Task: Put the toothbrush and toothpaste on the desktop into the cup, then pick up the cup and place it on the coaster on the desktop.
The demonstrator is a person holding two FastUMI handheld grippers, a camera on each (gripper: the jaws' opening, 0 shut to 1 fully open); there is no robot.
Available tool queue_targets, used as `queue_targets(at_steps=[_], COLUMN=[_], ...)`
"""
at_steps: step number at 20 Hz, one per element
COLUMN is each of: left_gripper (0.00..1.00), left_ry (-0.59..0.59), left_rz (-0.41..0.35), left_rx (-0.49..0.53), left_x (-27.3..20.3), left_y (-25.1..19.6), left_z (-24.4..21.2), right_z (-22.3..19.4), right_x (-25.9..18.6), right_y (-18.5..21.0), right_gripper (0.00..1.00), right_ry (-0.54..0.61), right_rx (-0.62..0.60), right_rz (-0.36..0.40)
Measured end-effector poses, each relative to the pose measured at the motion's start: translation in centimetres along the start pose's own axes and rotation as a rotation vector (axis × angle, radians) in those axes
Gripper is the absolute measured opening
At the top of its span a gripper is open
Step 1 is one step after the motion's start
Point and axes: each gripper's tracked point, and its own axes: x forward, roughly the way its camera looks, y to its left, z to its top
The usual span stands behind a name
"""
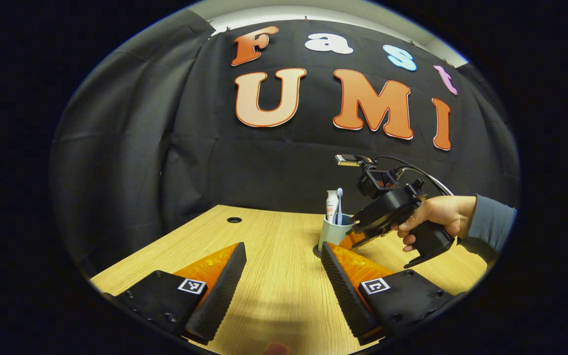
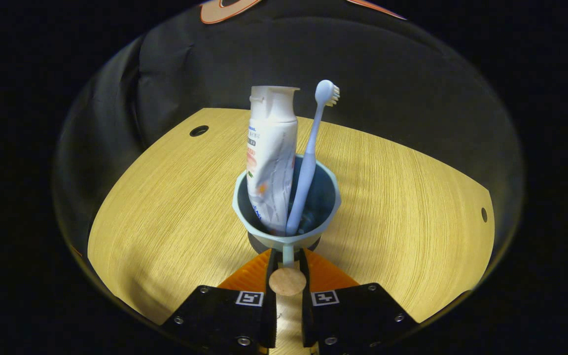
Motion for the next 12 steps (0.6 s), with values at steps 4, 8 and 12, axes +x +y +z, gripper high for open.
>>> queue_targets(at_steps=[4, 8, 12], left_gripper=[0.98, 0.98, 0.98], left_ry=[0.003, -0.011, -0.030], left_rz=[0.008, 0.004, -0.010], left_rx=[-0.007, -0.008, 0.011], left_x=[0.2, -0.5, -0.6], left_y=[0.1, -0.1, -1.4], left_z=[-0.6, 0.1, 1.0], right_z=[0.4, 1.5, 2.0], right_x=[-0.2, 0.1, 0.1], right_y=[-0.1, -1.2, -1.8], right_gripper=[0.26, 0.50, 0.71], right_ry=[-0.033, -0.125, -0.219], right_rx=[-0.030, -0.038, -0.063], right_rz=[0.012, 0.026, 0.023])
